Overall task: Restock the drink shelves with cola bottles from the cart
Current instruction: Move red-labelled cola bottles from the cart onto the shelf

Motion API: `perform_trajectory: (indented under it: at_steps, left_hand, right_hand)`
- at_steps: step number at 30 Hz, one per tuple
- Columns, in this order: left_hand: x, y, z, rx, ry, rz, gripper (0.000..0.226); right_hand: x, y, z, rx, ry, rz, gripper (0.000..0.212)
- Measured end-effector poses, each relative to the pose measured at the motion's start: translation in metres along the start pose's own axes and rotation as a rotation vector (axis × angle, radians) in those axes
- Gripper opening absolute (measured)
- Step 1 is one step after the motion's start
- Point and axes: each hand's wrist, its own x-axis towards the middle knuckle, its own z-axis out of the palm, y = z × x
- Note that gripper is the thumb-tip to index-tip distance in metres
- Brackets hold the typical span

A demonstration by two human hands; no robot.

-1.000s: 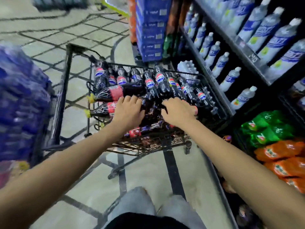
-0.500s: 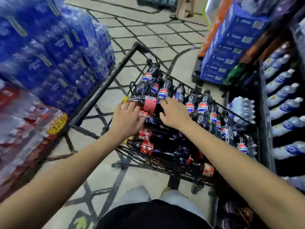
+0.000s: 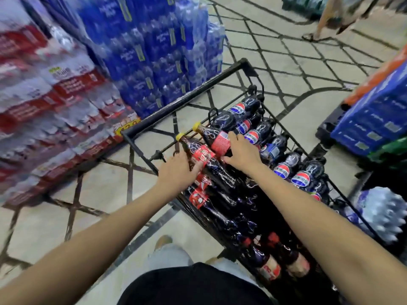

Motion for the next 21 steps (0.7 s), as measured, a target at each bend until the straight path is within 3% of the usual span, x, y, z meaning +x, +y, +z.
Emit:
perform_trajectory:
  at_steps: [4,5,7,9,15,21]
  left_hand:
    - [0.000,0.030,0.003,-0.530,-0.217,-0.244,0.079]
    - [0.003,0.036,0.003,-0.629,-0.254,-0.329,0.093]
    - [0.012,0.048,0.008,-0.836,-0.296,-0.503,0.118]
    - [0.018,0.061,0.012,-1.037,-0.264,-0.631,0.123]
    - [0.022,0.082,0.017,-1.074,-0.168,-0.806,0.119]
    - [0.023,0.080,0.018,-1.018,-0.128,-0.713,0.107]
  right_hand:
    - [0.002,0.008,-0.001,0.057,0.017,-0.013,0.079]
    - [0.002,0.010,-0.002,0.074,0.024,-0.015,0.079]
    - [-0.001,0.015,-0.003,0.111,0.050,-0.009,0.075]
    - [-0.003,0.020,-0.006,0.149,0.080,0.006,0.072]
    - [-0.011,0.037,-0.012,0.215,0.085,0.040,0.083]
    - [-0.023,0.038,-0.015,0.325,0.077,0.095,0.086]
